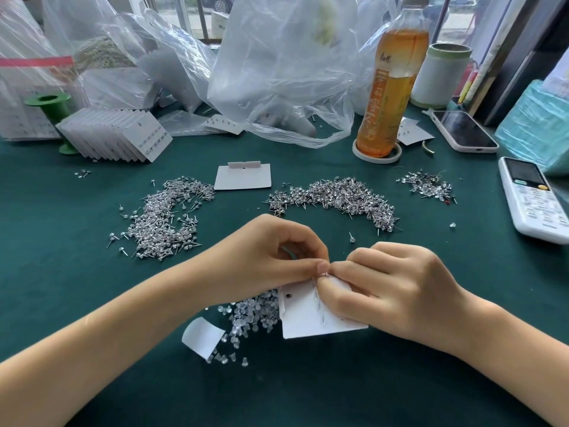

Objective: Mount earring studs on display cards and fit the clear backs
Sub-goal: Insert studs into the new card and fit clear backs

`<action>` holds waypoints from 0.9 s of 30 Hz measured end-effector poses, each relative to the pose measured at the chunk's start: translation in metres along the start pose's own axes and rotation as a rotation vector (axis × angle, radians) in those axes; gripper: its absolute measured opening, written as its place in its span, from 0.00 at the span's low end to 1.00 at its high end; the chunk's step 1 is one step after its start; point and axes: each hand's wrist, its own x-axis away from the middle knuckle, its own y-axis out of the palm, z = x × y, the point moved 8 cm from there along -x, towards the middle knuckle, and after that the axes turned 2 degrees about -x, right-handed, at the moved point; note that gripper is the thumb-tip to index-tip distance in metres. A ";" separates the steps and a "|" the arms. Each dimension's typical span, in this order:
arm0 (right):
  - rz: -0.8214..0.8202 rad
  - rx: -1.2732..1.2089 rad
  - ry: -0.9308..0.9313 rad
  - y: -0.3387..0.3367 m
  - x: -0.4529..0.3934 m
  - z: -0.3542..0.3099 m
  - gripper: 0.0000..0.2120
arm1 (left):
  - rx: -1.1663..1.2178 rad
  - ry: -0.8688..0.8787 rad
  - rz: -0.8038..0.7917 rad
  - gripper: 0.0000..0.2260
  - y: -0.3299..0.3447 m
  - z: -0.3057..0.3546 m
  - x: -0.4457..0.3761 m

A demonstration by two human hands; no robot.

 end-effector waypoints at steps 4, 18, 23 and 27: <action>0.017 0.010 0.000 -0.001 0.000 -0.001 0.15 | -0.003 -0.013 -0.033 0.03 0.000 -0.001 0.000; 0.012 0.020 -0.008 -0.002 -0.002 0.001 0.16 | 0.137 -0.085 -0.011 0.01 -0.003 -0.010 -0.002; 0.015 0.020 -0.003 -0.003 -0.004 0.000 0.18 | 0.131 -0.071 -0.026 0.01 0.000 -0.006 -0.002; 0.021 0.032 0.000 -0.005 -0.004 -0.001 0.19 | 0.080 -0.063 -0.040 0.01 0.000 -0.005 -0.002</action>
